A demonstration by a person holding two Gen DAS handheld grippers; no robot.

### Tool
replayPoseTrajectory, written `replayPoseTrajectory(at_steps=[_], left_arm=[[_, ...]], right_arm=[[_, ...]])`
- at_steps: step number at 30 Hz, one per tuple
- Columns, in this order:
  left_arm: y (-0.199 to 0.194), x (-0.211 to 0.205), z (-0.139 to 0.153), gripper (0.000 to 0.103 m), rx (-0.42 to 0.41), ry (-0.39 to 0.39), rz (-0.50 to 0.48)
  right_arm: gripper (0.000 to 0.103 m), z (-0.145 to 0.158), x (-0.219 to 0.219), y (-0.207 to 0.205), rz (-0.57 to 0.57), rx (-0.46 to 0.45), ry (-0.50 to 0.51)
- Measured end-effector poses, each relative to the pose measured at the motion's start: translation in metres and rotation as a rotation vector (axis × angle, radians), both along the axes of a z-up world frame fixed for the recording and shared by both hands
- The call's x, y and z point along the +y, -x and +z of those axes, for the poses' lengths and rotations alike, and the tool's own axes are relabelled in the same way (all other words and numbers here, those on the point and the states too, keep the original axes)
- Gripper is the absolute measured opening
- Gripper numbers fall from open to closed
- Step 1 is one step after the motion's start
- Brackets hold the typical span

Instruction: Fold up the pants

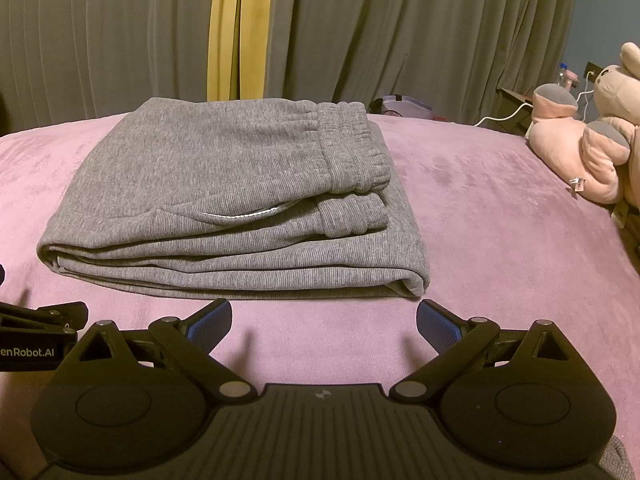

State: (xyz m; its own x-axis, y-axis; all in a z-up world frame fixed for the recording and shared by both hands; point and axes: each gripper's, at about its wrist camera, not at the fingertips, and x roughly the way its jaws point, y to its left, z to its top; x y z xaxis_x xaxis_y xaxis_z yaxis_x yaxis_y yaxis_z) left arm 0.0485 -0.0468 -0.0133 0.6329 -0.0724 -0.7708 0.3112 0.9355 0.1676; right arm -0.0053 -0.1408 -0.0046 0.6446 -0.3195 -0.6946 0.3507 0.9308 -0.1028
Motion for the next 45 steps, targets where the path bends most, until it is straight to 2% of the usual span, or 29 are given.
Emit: replayPoseTrajectory(at_steps=[45], left_arm=[[-0.0001,0.0013,-0.0019,0.102,0.005,-0.001,-0.004]], right_arm=[[0.099,0.0007,-0.0003,0.0006,0.004,0.0,-0.001]])
